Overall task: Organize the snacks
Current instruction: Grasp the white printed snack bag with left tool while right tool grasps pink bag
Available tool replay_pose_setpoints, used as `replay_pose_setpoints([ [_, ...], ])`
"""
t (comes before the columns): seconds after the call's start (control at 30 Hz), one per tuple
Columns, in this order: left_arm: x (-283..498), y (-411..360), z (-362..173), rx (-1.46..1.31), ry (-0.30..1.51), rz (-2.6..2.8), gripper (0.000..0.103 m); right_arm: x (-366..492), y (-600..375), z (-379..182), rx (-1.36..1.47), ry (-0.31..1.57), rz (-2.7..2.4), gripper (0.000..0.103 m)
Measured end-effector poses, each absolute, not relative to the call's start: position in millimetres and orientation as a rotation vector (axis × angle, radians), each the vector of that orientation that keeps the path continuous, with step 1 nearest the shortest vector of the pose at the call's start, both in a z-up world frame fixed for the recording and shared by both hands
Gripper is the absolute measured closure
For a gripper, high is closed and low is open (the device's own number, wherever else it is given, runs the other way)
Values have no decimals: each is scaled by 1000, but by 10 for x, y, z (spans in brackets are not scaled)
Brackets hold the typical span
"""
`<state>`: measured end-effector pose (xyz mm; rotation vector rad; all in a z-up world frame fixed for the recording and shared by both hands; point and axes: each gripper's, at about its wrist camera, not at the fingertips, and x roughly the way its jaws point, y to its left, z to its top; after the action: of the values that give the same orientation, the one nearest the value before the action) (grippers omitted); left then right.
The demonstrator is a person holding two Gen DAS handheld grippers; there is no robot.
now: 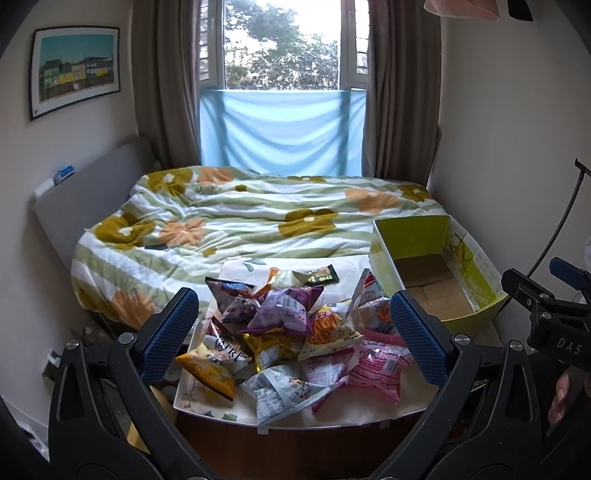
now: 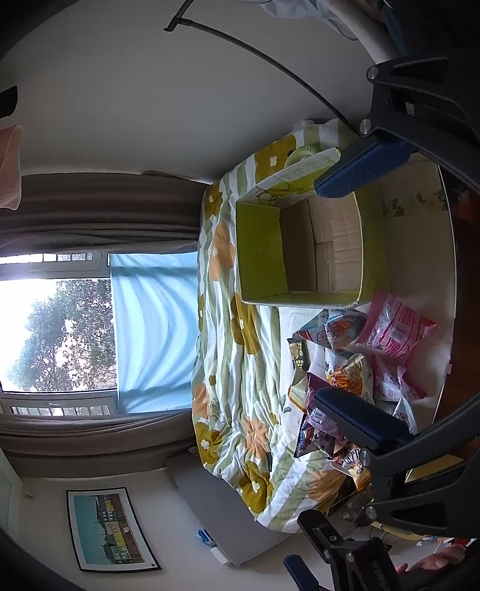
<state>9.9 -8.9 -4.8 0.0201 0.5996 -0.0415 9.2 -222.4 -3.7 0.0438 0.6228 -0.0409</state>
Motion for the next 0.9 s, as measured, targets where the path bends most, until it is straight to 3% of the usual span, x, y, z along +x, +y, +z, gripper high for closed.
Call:
replay_pose_setpoints([
  [0.3, 247, 167, -326, -25, 724, -78, 1, 122, -2287, -168, 115, 663, -8, 1],
  [0.9, 900, 387, -2186, -312, 1129, 103, 1, 823, -2411, -1946, 304, 1002, 182, 1],
])
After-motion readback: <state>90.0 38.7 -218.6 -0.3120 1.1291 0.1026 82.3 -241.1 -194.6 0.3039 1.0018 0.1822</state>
